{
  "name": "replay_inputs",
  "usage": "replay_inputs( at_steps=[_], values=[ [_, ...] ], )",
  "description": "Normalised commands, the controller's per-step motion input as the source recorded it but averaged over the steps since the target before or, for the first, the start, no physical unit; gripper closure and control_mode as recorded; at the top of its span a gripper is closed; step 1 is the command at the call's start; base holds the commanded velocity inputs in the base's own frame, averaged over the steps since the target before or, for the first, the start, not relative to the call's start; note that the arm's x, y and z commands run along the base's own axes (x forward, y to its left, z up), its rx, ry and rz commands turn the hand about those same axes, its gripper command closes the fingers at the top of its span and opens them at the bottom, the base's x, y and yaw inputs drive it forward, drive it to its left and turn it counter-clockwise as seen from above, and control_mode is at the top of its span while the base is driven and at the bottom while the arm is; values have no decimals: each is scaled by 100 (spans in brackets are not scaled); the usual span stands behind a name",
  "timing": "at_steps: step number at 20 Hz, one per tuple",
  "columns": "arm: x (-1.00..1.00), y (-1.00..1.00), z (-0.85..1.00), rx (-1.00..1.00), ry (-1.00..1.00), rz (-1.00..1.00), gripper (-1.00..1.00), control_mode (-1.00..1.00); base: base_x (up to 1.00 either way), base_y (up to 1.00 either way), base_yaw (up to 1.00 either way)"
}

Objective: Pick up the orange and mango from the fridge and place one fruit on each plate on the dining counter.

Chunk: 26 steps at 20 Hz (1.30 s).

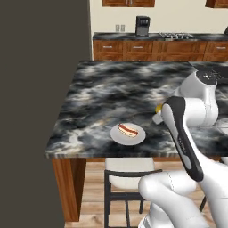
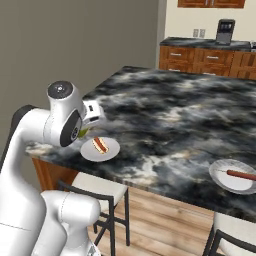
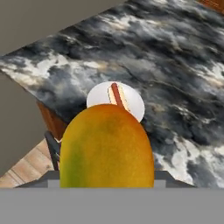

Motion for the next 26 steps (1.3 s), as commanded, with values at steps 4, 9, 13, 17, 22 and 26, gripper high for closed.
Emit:
replay_inputs(
  at_steps=[4,9,13,17,22,26],
  values=[
    [39,30,-43,-29,1,38,100,-100,0,0,0],
    [54,55,-27,-18,8,7,100,-100,0,0,0],
    [25,35,-17,-15,16,9,100,-100,0,0,0],
    [40,3,-54,-12,9,13,100,-100,0,0,0],
    [47,0,-55,-9,13,28,100,-100,0,0,0],
    [64,0,-44,0,23,32,100,-100,0,0,0]
  ],
)
